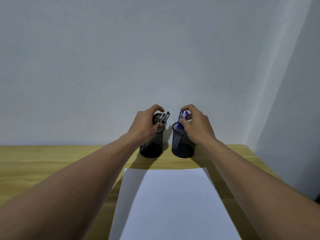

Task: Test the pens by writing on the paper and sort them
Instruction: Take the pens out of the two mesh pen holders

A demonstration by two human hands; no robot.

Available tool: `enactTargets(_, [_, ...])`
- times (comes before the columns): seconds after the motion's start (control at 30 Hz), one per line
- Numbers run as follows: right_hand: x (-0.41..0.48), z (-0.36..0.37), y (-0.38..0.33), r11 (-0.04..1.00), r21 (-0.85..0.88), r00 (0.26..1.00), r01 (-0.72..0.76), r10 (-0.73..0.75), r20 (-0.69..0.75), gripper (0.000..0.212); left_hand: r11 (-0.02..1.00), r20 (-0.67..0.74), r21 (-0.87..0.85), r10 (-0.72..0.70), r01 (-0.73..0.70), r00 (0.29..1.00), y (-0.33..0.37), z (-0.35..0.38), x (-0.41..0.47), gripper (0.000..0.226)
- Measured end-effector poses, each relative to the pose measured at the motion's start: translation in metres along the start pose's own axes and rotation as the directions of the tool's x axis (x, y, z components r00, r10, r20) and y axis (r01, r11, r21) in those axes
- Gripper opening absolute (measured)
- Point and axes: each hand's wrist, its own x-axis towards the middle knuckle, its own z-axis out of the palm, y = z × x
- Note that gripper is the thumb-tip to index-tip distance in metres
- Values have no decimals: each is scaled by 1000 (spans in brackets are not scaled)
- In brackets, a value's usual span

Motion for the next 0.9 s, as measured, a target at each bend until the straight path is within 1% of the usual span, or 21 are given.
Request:
enactTargets(0.1, [-1,2,0,1000,2,1000,3,-3,-10,33,999,20,9,42,-42,999,0,0,-1,47])
enactTargets(0.2, [0,3,1,1000,24,1000,-2,2,-14,31,998,1,7,61,-61,998,-2,0,0,50])
enactTargets(0.33, [-1,2,0,999,52,1000,5,-4,-4,33,997,-16,15,73,-73,997,-3,1,0,60])
enactTargets(0.43, [-2,-4,-5,996,87,1000,0,3,-29,36,998,-62,-30,62,-64,996,-4,-2,3,59])
enactTargets(0.57, [-3,-19,-17,991,128,996,24,-12,-93,29,991,-128,-102,74,-88,989,5,-17,7,57])
enactTargets(0.77, [-3,-52,-50,980,157,969,121,-83,-233,28,981,-208,-110,133,-158,969,41,-60,13,56])
enactTargets(0.83, [-5,-66,-64,980,128,964,152,-118,-237,28,979,-221,-101,149,-175,964,55,-77,13,55])
enactTargets(0.9, [-10,-78,-76,982,91,967,168,-146,-210,29,978,-224,-73,173,-193,959,66,-93,9,54])
